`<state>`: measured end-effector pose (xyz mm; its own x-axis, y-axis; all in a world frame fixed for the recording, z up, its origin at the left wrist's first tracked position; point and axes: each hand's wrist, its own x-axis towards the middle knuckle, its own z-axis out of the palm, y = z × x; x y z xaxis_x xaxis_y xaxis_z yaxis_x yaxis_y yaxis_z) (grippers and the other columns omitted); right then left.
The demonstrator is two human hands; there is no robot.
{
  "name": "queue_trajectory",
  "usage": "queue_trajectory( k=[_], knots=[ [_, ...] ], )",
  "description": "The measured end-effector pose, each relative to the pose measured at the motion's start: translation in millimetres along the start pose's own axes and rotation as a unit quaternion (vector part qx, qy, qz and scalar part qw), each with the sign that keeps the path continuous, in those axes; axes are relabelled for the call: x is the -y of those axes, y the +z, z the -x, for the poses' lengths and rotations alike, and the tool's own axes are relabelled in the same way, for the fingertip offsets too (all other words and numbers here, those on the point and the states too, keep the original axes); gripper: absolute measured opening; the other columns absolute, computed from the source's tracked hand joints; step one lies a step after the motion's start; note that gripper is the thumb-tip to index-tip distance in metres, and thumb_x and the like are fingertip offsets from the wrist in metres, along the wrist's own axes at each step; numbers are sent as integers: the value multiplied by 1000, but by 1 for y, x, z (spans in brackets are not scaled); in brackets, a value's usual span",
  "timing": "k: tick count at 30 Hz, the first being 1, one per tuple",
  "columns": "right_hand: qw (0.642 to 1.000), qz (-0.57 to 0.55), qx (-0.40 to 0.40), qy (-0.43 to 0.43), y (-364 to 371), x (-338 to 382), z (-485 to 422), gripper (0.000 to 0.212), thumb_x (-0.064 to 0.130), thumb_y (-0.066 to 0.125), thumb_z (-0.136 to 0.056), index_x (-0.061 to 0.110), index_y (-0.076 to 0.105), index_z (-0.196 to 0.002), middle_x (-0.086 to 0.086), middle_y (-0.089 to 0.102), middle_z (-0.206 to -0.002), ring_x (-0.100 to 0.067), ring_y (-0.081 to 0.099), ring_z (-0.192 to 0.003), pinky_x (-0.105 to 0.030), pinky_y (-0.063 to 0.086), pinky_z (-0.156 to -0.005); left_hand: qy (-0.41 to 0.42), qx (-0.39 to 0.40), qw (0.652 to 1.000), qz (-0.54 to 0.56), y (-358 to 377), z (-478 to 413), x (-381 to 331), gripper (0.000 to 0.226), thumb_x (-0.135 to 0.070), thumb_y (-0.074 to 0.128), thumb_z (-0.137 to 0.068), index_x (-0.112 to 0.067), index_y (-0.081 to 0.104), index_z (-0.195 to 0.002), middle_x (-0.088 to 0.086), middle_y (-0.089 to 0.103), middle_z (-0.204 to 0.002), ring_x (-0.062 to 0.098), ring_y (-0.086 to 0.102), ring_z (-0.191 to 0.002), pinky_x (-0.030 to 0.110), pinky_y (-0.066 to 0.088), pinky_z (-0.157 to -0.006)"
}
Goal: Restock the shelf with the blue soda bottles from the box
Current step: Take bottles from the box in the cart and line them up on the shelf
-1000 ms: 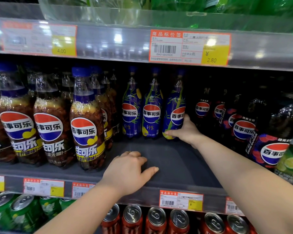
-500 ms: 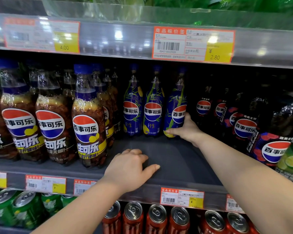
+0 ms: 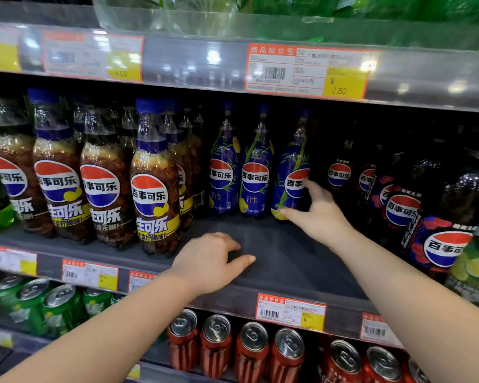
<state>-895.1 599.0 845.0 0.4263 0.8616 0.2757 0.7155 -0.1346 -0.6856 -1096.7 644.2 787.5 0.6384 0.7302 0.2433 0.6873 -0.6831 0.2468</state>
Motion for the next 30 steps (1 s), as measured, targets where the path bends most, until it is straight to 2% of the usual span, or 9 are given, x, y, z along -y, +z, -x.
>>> queue_trajectory(
  k=[3,5,9,11,18,21,24,27,30],
  knots=[
    [992,76,33,-92,-8,8,35,66,34,67,-81,22,39,-139,-3,43,-141,-20,42,-129,-22,31,-98,-19,-42,999,14,-4,7,-6,84,-72,16,-63,-23,63,-114,-2,64,-117,17,56,-111,33,47,-90],
    [982,110,56,-144,-10,11,56,58,37,63,-82,24,43,-135,4,46,-138,-16,42,-129,-26,33,-106,-30,-79,996,10,-11,19,-13,81,-69,20,-66,-20,64,-113,-1,65,-114,20,58,-108,33,49,-88],
    [961,137,113,-214,-6,17,90,53,42,57,-85,32,41,-135,15,39,-142,-8,31,-134,-28,26,-112,-18,-203,979,9,-14,61,-18,49,-48,47,-77,-12,69,-102,6,68,-91,27,65,-87,36,56,-72],
    [951,114,137,-253,1,18,104,50,41,58,-85,34,45,-132,17,43,-138,-6,35,-131,-26,27,-109,-48,-212,976,2,-9,89,-12,44,-44,49,-79,-12,67,-104,5,66,-89,25,63,-84,30,51,-70],
    [919,113,213,-313,60,17,155,47,48,51,-75,29,59,-117,11,63,-119,-16,60,-110,-32,46,-91,-231,-69,969,-60,15,216,36,55,-55,46,-75,-15,68,-106,3,65,-91,26,66,-80,32,57,-65],
    [904,142,254,-315,90,27,176,52,47,54,-80,30,50,-129,12,53,-133,-16,50,-124,-32,38,-102,-300,-1,949,-100,18,271,59,58,-61,43,-71,-19,69,-101,1,66,-89,26,67,-77,32,56,-62],
    [887,167,293,-316,121,45,202,56,44,55,-85,30,39,-137,13,42,-141,-12,38,-132,-28,30,-107,-378,24,921,-96,12,326,79,59,-63,44,-70,-23,67,-107,1,65,-100,27,65,-89,35,55,-68],
    [881,187,314,-300,154,67,239,52,41,56,-84,29,42,-133,10,45,-138,-15,41,-129,-30,35,-105,-391,33,912,-122,7,387,106,61,-65,39,-66,-23,71,-97,1,68,-90,25,67,-78,35,57,-59],
    [881,206,330,-270,189,91,285,60,49,55,-80,26,43,-134,7,47,-139,-19,43,-129,-33,35,-106,-407,64,903,-120,-4,448,141,68,-69,36,-65,-20,69,-100,3,67,-92,27,66,-79,36,57,-62]
  ],
)
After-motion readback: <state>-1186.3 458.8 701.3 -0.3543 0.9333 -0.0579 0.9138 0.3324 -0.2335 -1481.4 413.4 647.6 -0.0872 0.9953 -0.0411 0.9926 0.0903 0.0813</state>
